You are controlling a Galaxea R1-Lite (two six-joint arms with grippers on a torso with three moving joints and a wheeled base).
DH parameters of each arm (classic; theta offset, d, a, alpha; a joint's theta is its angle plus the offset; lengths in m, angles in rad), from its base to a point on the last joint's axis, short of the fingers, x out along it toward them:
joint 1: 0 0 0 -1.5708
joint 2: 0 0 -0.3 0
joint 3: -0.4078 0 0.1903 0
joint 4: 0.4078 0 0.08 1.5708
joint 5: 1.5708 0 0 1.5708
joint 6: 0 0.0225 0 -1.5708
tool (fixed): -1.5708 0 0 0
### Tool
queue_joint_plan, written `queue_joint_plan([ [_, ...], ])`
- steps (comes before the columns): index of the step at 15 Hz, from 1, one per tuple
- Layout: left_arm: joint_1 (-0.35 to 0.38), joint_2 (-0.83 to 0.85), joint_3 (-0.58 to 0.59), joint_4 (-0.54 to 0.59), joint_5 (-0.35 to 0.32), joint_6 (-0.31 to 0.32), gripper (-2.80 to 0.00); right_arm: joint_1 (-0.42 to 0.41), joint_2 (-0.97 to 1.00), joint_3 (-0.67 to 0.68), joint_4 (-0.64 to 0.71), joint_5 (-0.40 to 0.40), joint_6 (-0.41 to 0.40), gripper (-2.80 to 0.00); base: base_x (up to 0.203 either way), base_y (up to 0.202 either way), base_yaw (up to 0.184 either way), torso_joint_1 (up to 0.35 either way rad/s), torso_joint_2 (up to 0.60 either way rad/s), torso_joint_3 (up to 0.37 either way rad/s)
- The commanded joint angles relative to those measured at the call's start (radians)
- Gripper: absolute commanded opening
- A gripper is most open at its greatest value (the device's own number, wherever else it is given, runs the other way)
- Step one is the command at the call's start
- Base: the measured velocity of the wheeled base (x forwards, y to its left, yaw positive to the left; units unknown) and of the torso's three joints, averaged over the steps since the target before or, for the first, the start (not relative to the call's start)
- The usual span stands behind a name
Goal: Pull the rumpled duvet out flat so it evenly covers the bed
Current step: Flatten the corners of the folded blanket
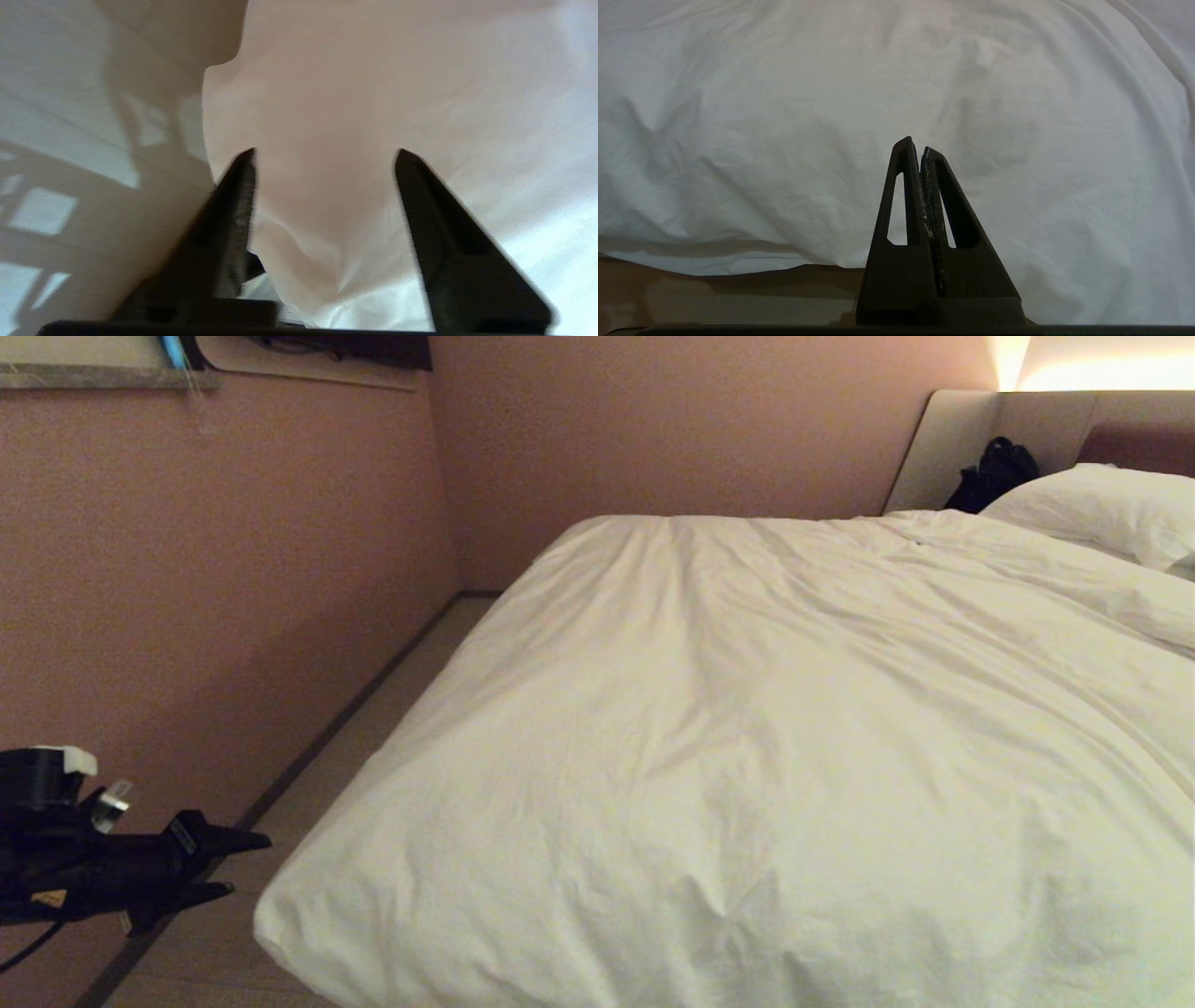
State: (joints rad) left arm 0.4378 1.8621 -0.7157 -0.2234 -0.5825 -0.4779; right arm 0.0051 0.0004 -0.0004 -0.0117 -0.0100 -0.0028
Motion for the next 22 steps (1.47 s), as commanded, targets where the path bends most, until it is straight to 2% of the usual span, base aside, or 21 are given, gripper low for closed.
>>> queue_joint_plan([
  [1, 0.038, 0.002, 0.004, -0.002, -0.105, 0.000, 0.00, 0.001, 0.000, 0.000, -0.001, 0.000, 0.000, -2.80, 0.000, 0.000, 0.000, 0.000, 0.00, 0.000],
  [6, 0.027, 0.008, 0.002, -0.004, -0.166, 0.020, 0.00, -0.001, 0.000, -0.001, -0.001, 0.000, 0.000, -2.80, 0.000, 0.000, 0.000, 0.000, 0.00, 0.000],
  [9, -0.002, 0.016, 0.010, -0.001, -0.178, 0.198, 0.00, 0.001, 0.000, -0.001, 0.000, 0.000, 0.000, -2.80, 0.000, 0.000, 0.000, 0.000, 0.00, 0.000],
  [11, -0.027, 0.029, 0.036, 0.007, -0.179, 0.347, 0.00, 0.001, 0.000, 0.000, -0.001, -0.001, 0.000, -2.80, 0.000, 0.000, 0.000, 0.000, 0.00, 0.000],
  [13, -0.043, 0.034, 0.050, 0.017, -0.188, 0.431, 0.00, 0.001, 0.000, 0.000, -0.001, 0.001, 0.000, -2.80, 0.000, 0.000, 0.000, 0.000, 0.00, 0.000],
  [14, -0.046, 0.033, 0.051, 0.018, -0.202, 0.439, 0.00, 0.000, 0.000, 0.000, -0.001, -0.001, 0.000, -2.80, 0.000, 0.000, 0.000, 0.000, 0.00, 0.000],
  [15, -0.049, 0.033, 0.051, 0.017, -0.257, 0.448, 0.00, 0.001, 0.000, 0.000, -0.001, -0.001, 0.000, -2.80, 0.000, 0.000, 0.000, 0.000, 0.00, 0.000],
  [17, -0.050, 0.033, 0.052, 0.015, -0.314, 0.461, 0.00, 0.000, 0.000, -0.001, -0.001, -0.001, 0.000, -2.80, 0.000, 0.000, 0.000, 0.000, 0.00, 0.000],
  [19, -0.055, 0.032, 0.054, 0.016, -0.324, 0.488, 0.00, 0.000, 0.000, 0.000, -0.001, 0.001, 0.000, -2.80, 0.000, 0.000, 0.000, 0.000, 0.00, 0.000],
  [22, -0.082, 0.051, 0.050, 0.016, -0.321, 0.490, 0.00, 0.001, 0.000, 0.000, -0.001, -0.001, 0.000, -2.80, 0.000, 0.000, 0.000, 0.000, 0.00, 0.000],
])
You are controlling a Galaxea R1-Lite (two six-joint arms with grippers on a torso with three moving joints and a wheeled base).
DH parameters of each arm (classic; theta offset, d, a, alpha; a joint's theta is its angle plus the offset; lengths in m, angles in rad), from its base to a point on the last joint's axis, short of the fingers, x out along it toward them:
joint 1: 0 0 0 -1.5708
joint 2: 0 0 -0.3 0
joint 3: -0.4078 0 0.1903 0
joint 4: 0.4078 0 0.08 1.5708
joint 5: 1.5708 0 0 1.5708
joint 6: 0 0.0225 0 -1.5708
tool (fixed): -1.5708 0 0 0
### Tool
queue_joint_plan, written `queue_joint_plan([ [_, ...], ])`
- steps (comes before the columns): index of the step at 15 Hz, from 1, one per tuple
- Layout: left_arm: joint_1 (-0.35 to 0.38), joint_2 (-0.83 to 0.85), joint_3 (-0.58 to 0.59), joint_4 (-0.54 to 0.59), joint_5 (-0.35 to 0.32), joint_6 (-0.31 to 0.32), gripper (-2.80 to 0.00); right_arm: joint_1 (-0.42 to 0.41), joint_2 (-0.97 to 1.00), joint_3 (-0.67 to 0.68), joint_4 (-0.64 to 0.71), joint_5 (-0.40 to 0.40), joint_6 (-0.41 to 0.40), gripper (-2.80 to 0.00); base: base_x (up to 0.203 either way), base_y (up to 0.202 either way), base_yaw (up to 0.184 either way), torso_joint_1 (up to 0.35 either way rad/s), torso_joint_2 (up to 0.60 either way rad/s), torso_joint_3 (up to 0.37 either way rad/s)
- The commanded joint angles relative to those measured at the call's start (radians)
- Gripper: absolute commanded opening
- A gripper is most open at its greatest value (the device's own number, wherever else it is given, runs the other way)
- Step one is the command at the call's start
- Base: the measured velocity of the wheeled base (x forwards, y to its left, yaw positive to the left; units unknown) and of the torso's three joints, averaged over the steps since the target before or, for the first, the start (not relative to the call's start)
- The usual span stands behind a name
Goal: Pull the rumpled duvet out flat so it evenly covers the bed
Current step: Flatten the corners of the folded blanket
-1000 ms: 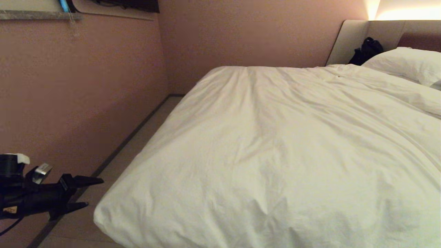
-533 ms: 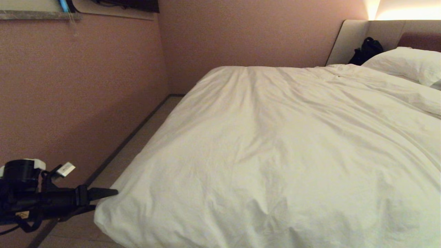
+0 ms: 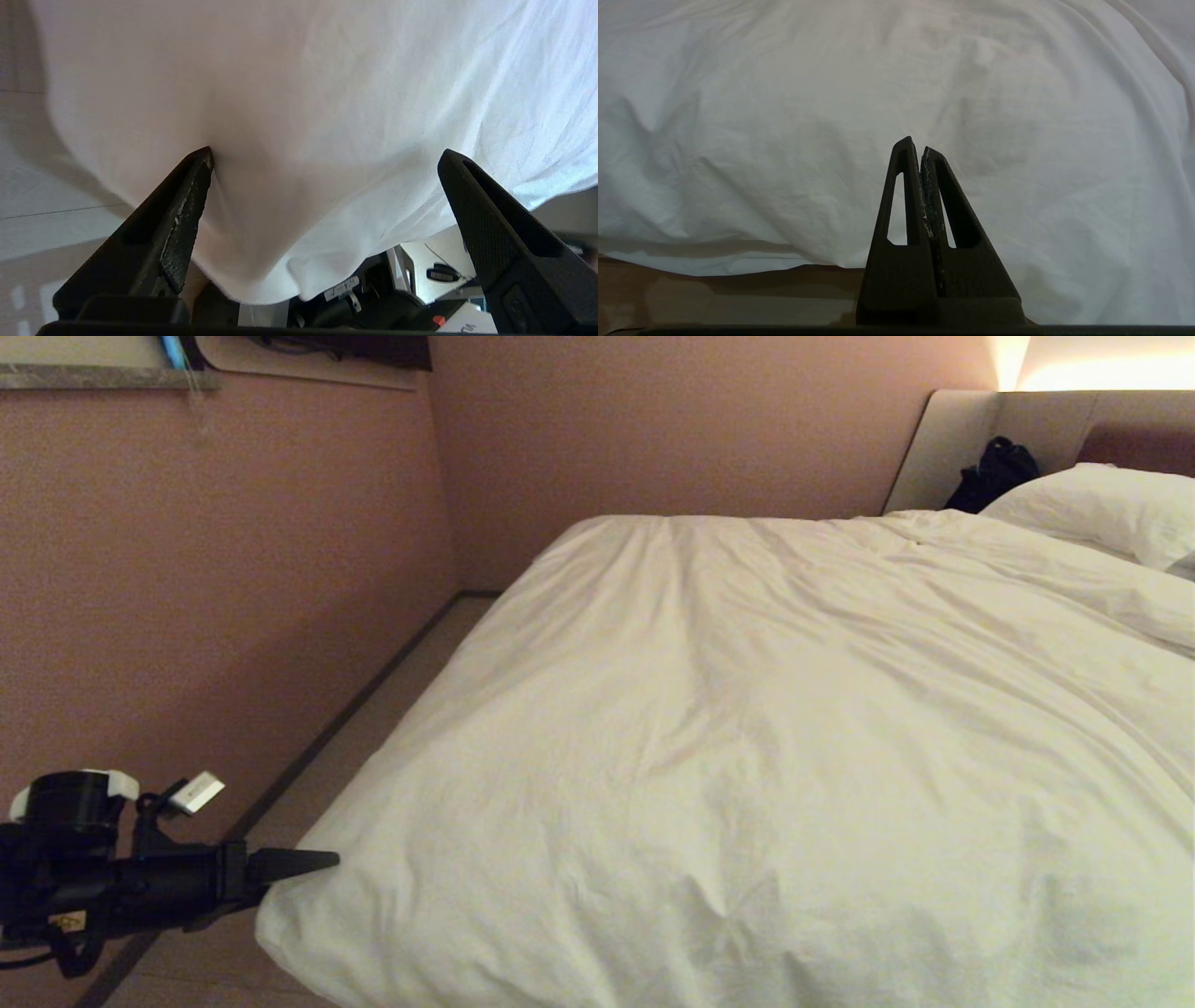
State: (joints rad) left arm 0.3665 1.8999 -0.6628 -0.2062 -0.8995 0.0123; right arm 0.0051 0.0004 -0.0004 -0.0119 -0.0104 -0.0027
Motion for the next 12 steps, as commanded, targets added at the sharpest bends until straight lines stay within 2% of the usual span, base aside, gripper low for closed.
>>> queue_joint_plan([
  [1, -0.015, 0.018, -0.005, -0.001, -0.001, 0.000, 0.00, 0.000, 0.000, 0.000, 0.000, 0.000, 0.000, -2.80, 0.000, 0.000, 0.000, 0.000, 0.00, 0.000],
  [12, -0.146, 0.036, -0.008, 0.002, 0.011, -0.012, 0.00, 0.001, 0.000, 0.000, 0.000, 0.000, 0.000, -2.80, 0.000, 0.000, 0.000, 0.000, 0.00, 0.000],
])
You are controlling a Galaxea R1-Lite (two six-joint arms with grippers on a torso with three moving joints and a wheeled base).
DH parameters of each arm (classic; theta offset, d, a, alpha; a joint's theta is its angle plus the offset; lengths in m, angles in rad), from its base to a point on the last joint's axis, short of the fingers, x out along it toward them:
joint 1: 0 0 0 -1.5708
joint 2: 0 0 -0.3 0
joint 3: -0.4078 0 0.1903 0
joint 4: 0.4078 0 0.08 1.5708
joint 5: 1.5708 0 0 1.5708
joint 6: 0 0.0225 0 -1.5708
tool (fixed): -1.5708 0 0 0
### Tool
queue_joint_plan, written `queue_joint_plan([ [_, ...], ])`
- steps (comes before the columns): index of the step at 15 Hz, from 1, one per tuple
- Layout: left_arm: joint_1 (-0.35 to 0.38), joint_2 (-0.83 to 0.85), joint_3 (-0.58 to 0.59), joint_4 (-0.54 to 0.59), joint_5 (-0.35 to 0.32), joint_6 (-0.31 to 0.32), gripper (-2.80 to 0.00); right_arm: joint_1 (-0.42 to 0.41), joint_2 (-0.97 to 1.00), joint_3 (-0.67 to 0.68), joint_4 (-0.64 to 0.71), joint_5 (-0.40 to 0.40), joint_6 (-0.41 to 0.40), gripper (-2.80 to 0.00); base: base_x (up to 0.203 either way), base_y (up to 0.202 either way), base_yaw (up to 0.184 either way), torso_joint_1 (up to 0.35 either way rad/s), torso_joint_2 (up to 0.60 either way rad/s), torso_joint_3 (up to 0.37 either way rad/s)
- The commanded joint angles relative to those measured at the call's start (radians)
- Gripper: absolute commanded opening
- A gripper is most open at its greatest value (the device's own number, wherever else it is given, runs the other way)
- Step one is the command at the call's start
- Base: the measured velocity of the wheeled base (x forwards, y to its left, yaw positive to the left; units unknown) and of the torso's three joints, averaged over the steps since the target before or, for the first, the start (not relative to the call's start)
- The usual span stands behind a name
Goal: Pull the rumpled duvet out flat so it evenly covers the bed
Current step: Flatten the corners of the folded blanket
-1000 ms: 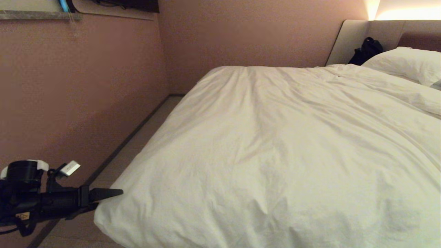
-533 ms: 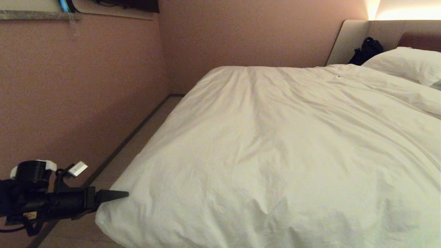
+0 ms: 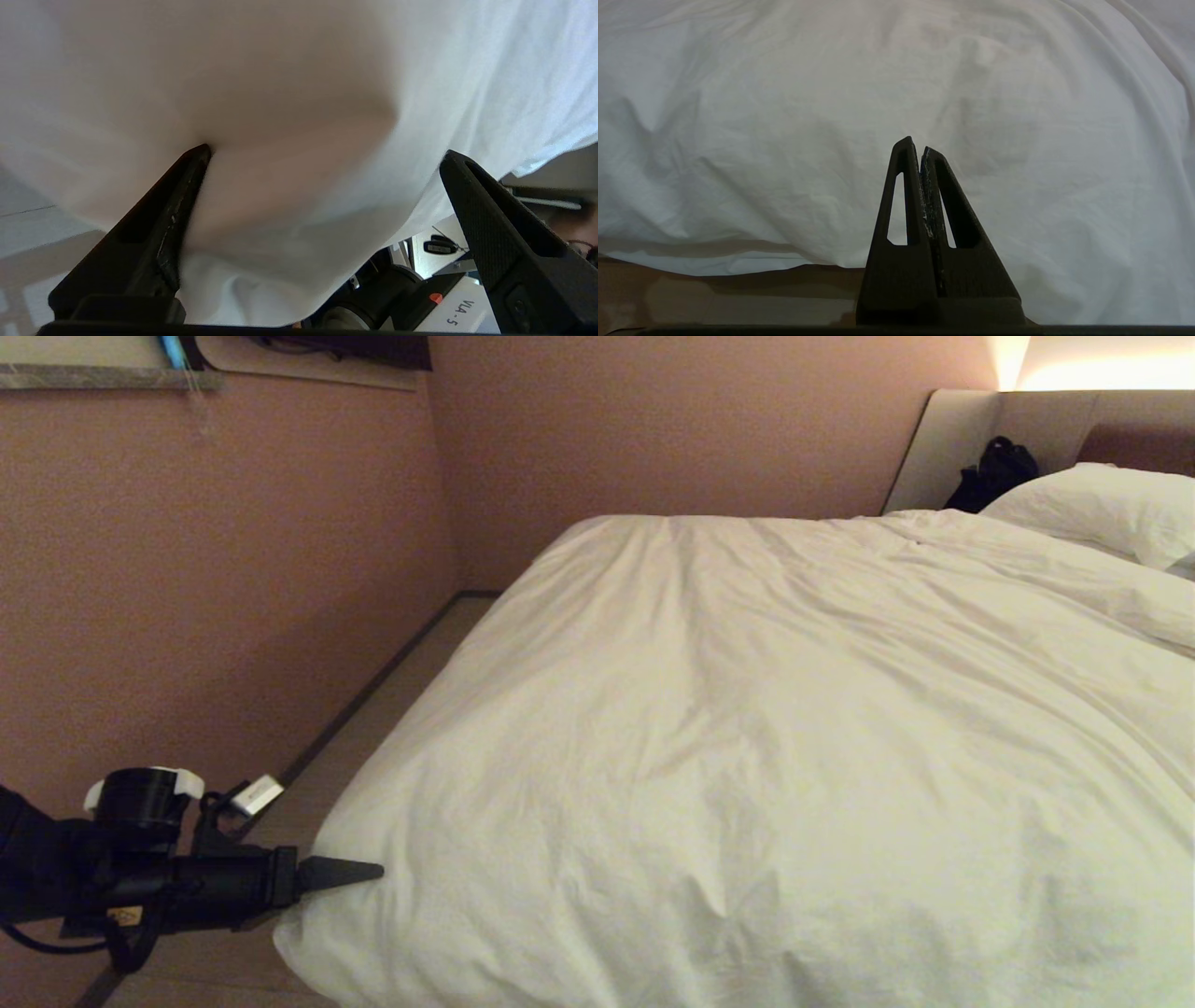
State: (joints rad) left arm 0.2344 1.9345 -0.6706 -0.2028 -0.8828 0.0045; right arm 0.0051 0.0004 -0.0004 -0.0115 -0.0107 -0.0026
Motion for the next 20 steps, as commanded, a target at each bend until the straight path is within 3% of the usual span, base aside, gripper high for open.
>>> queue_joint_plan([
  [1, -0.015, 0.001, 0.002, -0.001, -0.007, -0.005, 0.00, 0.000, 0.000, 0.000, -0.001, 0.000, 0.000, -2.80, 0.000, 0.000, 0.000, 0.000, 0.00, 0.000],
  [7, -0.015, 0.000, 0.006, -0.003, -0.004, -0.006, 0.00, 0.000, 0.000, -0.001, -0.001, 0.000, 0.000, -2.80, 0.000, 0.000, 0.000, 0.000, 0.00, 0.000],
  [8, -0.015, 0.000, 0.006, -0.003, -0.004, -0.006, -1.29, 0.001, 0.000, -0.001, -0.001, 0.000, 0.000, -2.80, 0.000, 0.000, 0.000, 0.000, 0.00, 0.000],
  [9, -0.015, 0.001, 0.008, -0.003, 0.002, -0.005, -2.80, 0.001, 0.000, 0.000, -0.001, 0.000, 0.000, -2.80, 0.000, 0.000, 0.000, 0.000, 0.00, 0.000],
  [17, -0.015, -0.026, 0.009, -0.004, -0.001, -0.020, -2.80, 0.000, 0.000, 0.000, -0.001, 0.000, 0.000, -2.80, 0.000, 0.000, 0.000, 0.000, 0.00, 0.000],
  [20, -0.019, -0.097, 0.003, -0.007, -0.007, -0.083, -2.80, 0.001, 0.000, 0.000, -0.001, 0.000, 0.000, -2.80, 0.000, 0.000, 0.000, 0.000, 0.00, 0.000],
])
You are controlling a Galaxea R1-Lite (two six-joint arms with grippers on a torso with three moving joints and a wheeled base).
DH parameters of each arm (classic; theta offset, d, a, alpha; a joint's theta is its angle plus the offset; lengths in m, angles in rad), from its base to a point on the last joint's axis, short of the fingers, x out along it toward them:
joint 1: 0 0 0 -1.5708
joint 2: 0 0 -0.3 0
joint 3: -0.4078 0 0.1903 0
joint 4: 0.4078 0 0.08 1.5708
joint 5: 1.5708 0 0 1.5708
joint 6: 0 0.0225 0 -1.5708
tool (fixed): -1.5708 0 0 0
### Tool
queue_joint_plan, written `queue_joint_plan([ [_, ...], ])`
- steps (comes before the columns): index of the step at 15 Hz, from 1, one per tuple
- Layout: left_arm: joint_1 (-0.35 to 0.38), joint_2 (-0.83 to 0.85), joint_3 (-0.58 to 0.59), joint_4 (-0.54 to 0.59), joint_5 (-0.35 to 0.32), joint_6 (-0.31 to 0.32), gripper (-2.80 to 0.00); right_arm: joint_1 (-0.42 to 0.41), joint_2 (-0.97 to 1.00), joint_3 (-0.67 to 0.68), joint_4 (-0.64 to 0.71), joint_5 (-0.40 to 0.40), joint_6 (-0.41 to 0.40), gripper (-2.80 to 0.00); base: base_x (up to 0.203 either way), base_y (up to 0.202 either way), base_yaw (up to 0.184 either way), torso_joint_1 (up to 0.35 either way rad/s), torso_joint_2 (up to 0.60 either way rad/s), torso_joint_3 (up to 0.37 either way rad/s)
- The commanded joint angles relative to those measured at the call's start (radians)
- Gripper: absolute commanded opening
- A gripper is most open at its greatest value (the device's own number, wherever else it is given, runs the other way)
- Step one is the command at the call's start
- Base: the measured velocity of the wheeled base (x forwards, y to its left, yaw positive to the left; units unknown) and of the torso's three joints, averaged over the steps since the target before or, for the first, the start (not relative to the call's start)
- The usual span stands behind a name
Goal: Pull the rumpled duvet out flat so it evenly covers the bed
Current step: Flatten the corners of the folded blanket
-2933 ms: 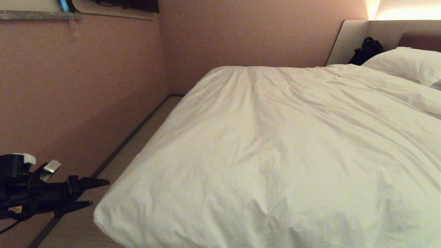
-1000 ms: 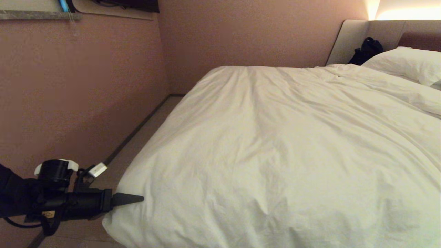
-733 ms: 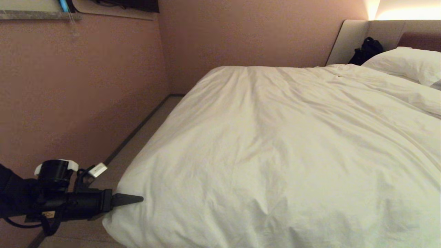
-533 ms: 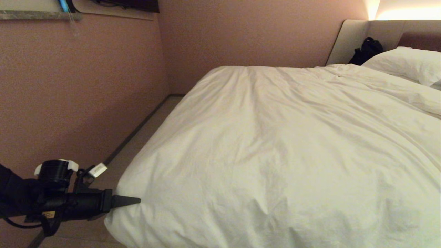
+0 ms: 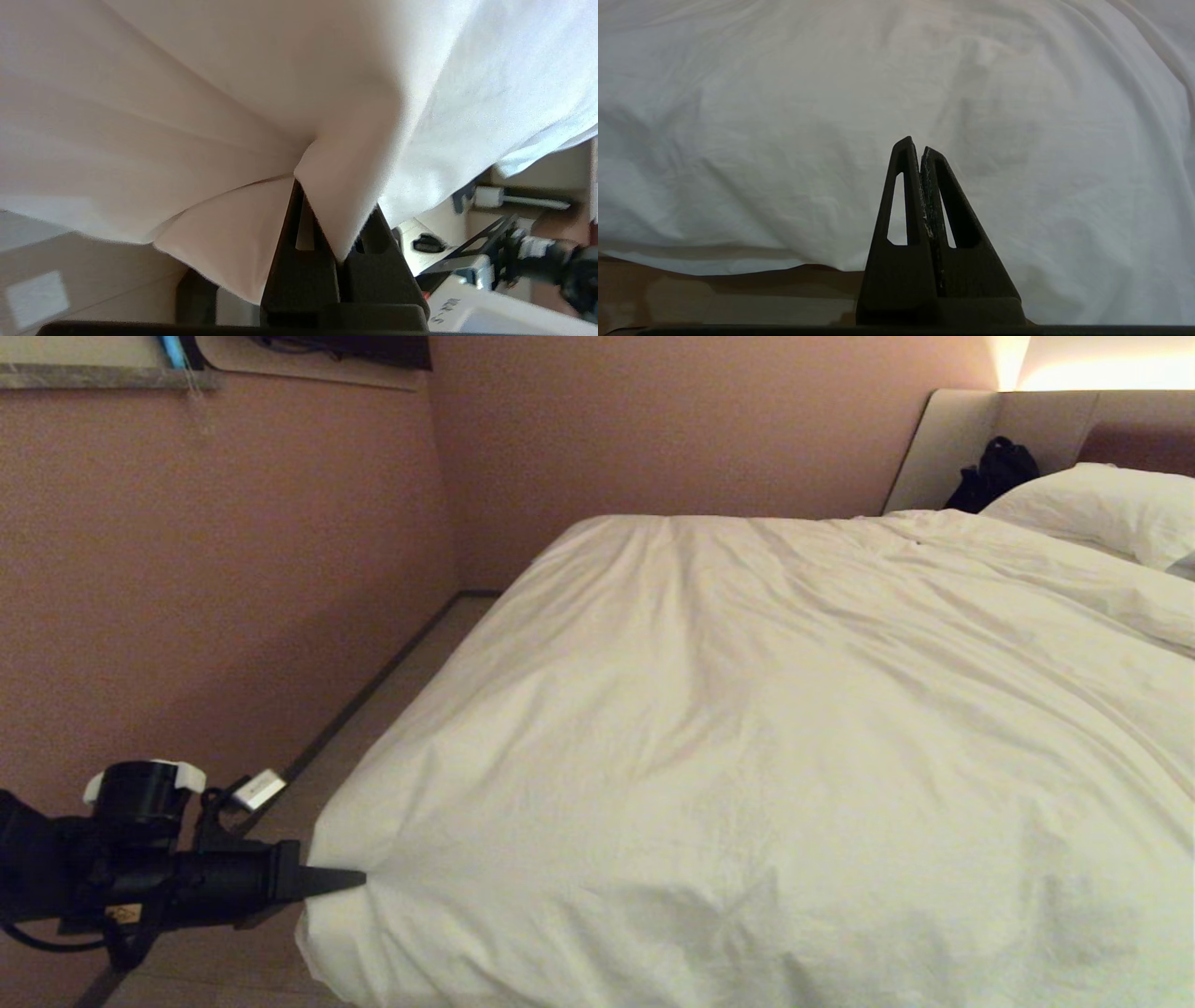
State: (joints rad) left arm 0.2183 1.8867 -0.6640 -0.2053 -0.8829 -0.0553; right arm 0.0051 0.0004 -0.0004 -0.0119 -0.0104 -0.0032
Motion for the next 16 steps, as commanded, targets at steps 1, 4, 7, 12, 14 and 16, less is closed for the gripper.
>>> queue_joint_plan([
  [1, -0.018, -0.075, -0.008, -0.007, -0.009, -0.057, -2.80, 0.001, 0.000, -0.001, 0.000, 0.000, 0.000, -2.80, 0.000, 0.000, 0.000, 0.000, 0.00, 0.000],
  [4, -0.113, -0.159, -0.017, -0.015, -0.009, -0.157, -2.80, 0.001, 0.000, 0.000, 0.000, 0.000, 0.000, -2.80, 0.000, 0.000, 0.000, 0.000, 0.00, 0.000],
  [7, -0.245, -0.240, -0.041, -0.015, 0.001, -0.246, -2.80, 0.000, 0.000, 0.000, 0.000, 0.000, 0.000, -2.80, 0.000, 0.000, 0.000, 0.000, 0.00, 0.000],
  [12, -0.518, -0.291, -0.093, -0.003, 0.100, -0.312, -2.80, 0.000, 0.000, 0.000, 0.000, 0.000, 0.000, -2.80, 0.000, 0.000, 0.000, 0.000, 0.00, 0.000],
  [14, -0.660, -0.277, -0.088, -0.004, 0.224, -0.310, -2.80, 0.001, 0.000, 0.000, 0.000, 0.000, 0.000, -2.80, 0.000, 0.000, 0.000, 0.000, 0.00, 0.000],
  [16, -0.756, -0.218, -0.080, -0.010, 0.363, -0.288, -2.80, 0.001, 0.000, 0.000, 0.000, 0.000, 0.000, -2.80, 0.000, 0.000, 0.000, 0.000, 0.00, 0.000],
])
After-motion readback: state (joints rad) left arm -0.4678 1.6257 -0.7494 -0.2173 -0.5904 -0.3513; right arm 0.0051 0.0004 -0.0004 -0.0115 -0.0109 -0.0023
